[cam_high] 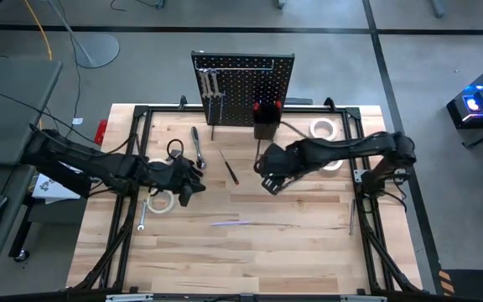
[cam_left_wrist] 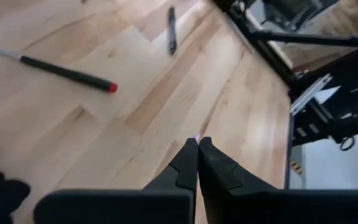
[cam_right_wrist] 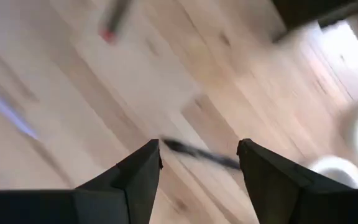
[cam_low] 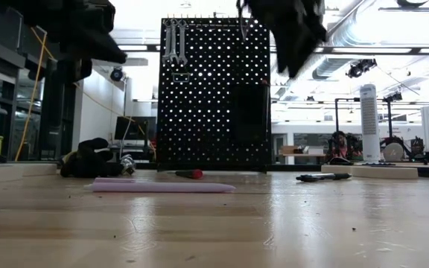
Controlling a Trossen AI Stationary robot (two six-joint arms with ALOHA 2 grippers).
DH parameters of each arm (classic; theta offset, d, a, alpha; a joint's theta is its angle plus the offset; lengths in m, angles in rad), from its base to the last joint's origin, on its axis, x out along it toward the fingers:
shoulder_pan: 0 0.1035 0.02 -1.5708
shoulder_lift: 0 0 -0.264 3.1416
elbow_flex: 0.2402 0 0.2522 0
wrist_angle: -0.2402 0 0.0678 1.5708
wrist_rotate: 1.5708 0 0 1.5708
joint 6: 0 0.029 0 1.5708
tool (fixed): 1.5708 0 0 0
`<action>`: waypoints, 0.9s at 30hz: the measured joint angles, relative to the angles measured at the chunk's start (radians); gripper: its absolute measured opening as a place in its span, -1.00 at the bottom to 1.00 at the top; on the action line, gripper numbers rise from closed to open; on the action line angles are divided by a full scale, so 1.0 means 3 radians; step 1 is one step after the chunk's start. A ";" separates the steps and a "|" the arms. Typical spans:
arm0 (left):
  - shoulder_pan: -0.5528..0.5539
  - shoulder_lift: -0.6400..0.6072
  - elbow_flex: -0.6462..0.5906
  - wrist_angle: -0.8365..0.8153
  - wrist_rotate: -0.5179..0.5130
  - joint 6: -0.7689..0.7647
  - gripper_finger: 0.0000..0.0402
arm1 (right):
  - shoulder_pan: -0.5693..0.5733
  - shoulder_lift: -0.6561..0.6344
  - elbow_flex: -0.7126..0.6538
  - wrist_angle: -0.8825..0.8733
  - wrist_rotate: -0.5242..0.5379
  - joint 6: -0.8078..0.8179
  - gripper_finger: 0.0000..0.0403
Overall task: Hang tools onto peg board
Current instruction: Put the black pen into the black bin on the peg board
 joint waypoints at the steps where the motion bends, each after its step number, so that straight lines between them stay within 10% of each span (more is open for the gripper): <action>1: 0.0001 -0.0002 -0.0009 0.0036 0.0000 0.0001 -1.00 | -0.0013 0.0071 0.0000 -0.0091 -0.0011 -0.0108 0.04; 13: -0.0006 -0.0004 -0.0029 0.0217 0.0120 -0.0073 -1.00 | -0.0292 0.0674 -0.0397 -0.0390 -0.0350 -0.2052 0.04; 27: -0.0089 -0.0004 -0.0029 0.0232 -0.0079 -0.0141 -1.00 | 0.0190 -0.0508 -0.2500 0.0004 -0.1639 0.0412 0.04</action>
